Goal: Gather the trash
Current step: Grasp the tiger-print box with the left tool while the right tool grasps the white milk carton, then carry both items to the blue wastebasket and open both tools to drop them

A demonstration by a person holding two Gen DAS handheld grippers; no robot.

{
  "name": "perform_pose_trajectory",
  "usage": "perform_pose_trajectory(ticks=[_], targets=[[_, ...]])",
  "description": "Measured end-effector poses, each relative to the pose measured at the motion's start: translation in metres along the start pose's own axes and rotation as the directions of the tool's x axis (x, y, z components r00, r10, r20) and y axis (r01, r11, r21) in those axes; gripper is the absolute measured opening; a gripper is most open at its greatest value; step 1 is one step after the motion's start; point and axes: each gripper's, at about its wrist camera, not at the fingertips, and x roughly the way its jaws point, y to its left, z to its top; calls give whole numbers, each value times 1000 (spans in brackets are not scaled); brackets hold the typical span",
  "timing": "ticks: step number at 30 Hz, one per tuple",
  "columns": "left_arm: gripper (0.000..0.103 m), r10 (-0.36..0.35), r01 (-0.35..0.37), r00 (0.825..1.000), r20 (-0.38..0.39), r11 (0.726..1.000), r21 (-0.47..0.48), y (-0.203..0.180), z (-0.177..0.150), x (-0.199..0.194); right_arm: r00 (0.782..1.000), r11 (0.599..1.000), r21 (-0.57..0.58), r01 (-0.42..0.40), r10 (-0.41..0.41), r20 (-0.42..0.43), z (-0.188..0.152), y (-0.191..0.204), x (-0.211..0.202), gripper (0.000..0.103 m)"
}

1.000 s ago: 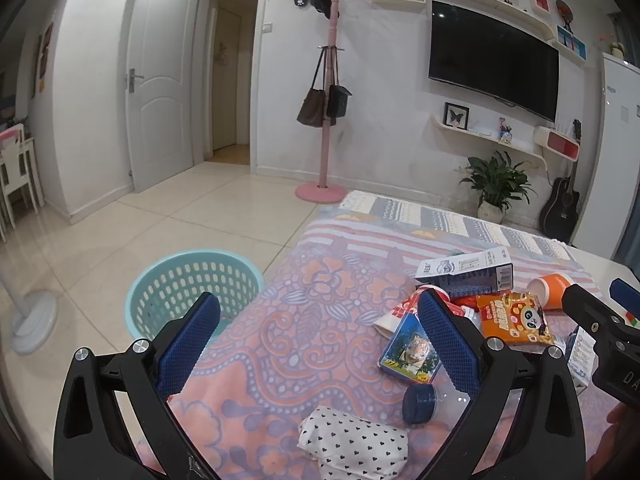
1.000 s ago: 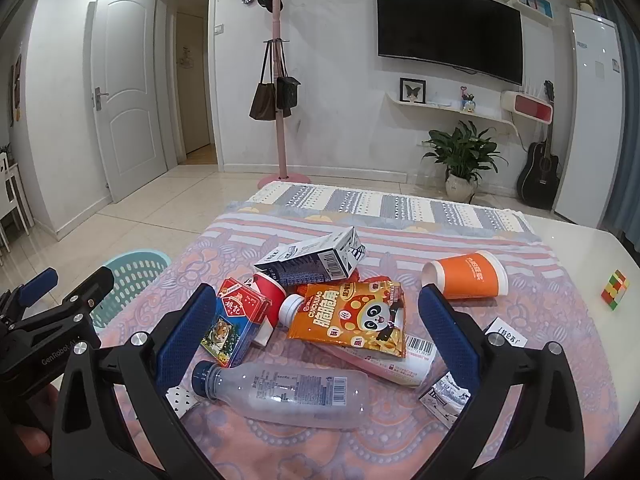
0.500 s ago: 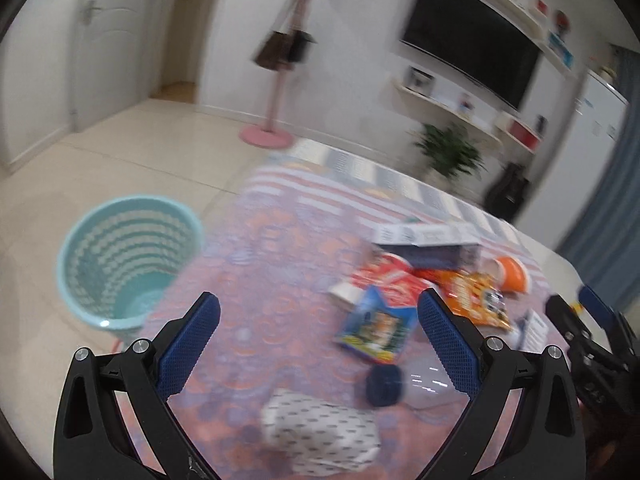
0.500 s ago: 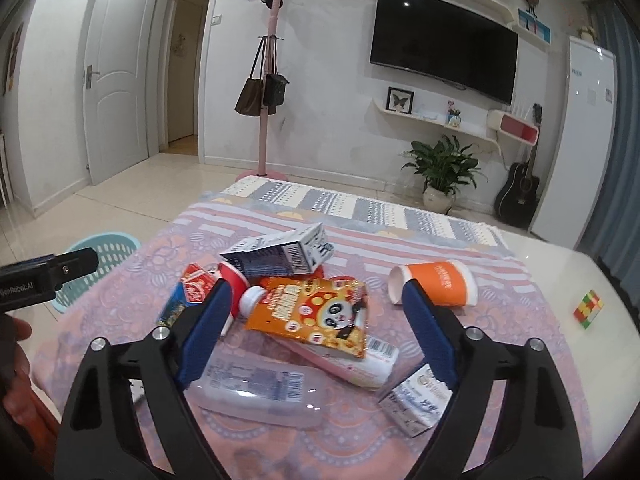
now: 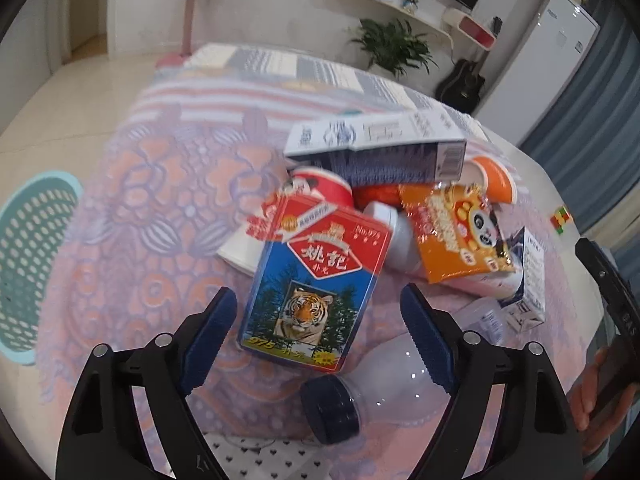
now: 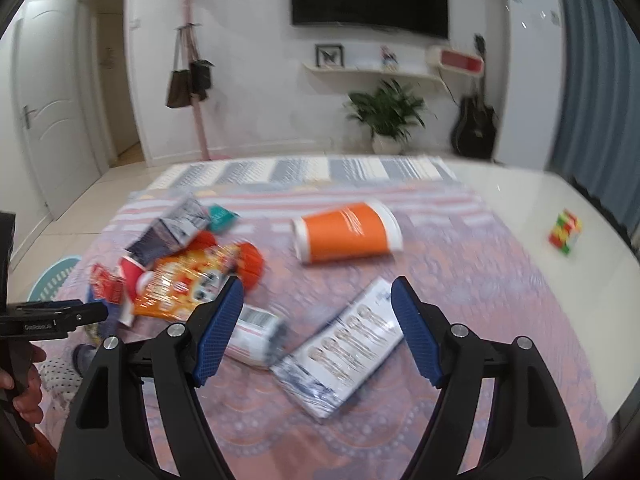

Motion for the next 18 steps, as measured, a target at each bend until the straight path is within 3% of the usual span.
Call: perform_pose_trajectory(ticks=[5, 10, 15, 18], targets=[[73, -3, 2, 1000, -20, 999, -41, 8, -3, 14, 998, 999, 45, 26, -23, -64, -13, -3, 24, 74], [67, -18, 19, 1000, 7, 996, -88, 16, -1, 12, 982, 990, 71, 124, -112, -151, -19, -4, 42, 76], [66, 29, -25, 997, 67, 998, -59, 9, 0, 1, 963, 973, 157, 171, -131, -234, -20, -16, 61, 76], [66, 31, -25, 994, 100, 998, -58, 10, 0, -8, 950, 963, 215, 162, -94, -298, -23, -21, 78, 76]])
